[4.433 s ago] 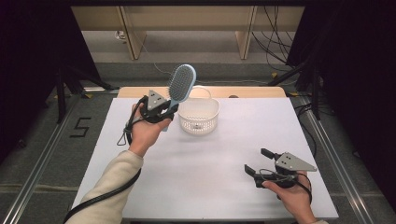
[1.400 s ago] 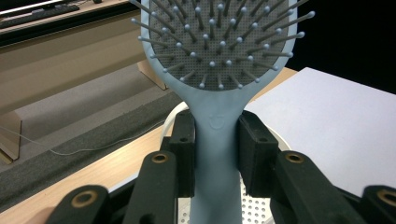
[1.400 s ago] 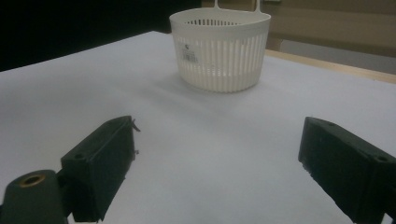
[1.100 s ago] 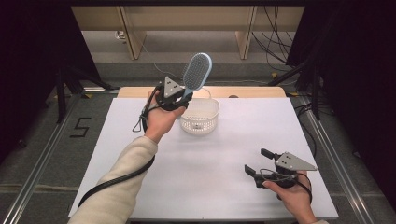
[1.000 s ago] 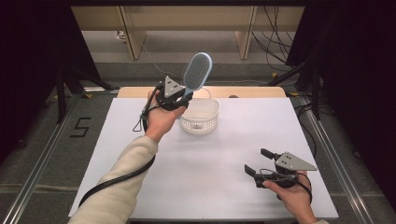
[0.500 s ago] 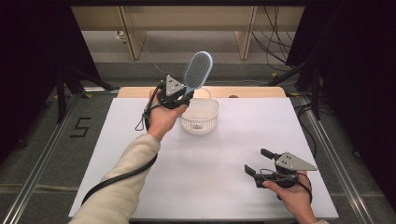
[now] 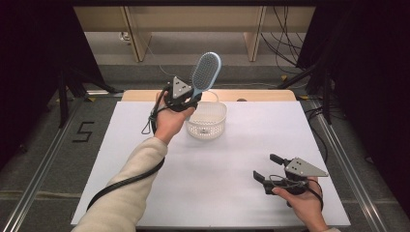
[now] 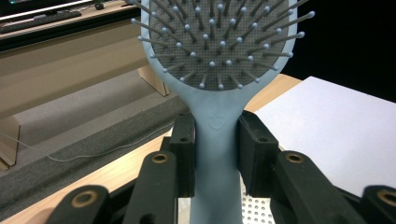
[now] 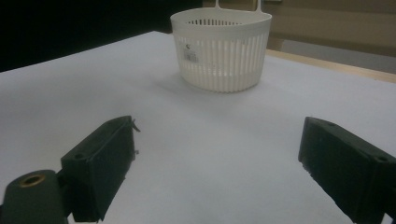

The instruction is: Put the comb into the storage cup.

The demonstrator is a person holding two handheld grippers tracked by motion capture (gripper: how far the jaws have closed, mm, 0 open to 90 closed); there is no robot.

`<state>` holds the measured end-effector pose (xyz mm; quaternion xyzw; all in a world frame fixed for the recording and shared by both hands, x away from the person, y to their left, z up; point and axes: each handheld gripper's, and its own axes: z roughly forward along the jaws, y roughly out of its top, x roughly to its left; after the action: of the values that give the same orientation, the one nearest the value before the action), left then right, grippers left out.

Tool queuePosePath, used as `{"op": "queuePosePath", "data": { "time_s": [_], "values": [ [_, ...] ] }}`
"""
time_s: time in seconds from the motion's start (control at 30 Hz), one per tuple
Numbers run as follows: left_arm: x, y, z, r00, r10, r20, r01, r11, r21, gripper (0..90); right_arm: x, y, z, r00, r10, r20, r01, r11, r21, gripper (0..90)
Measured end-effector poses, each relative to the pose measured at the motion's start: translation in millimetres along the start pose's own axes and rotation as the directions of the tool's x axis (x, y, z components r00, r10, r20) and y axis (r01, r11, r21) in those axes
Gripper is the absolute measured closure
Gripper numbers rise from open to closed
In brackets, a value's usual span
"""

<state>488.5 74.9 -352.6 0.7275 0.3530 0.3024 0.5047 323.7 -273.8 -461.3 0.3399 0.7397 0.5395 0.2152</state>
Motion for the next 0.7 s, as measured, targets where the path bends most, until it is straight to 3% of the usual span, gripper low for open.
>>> {"op": "queuePosePath", "data": {
  "time_s": [0.7],
  "values": [
    [1.4, -3.6, 8.1, 1.0000, 0.003, 0.009, -0.003, 1.0000, 0.005, 69.6, -0.1, 0.0, 0.0, 1.0000, 0.000, -0.001, 0.000, 1.000, 0.000, 11.7]
  ]
}}
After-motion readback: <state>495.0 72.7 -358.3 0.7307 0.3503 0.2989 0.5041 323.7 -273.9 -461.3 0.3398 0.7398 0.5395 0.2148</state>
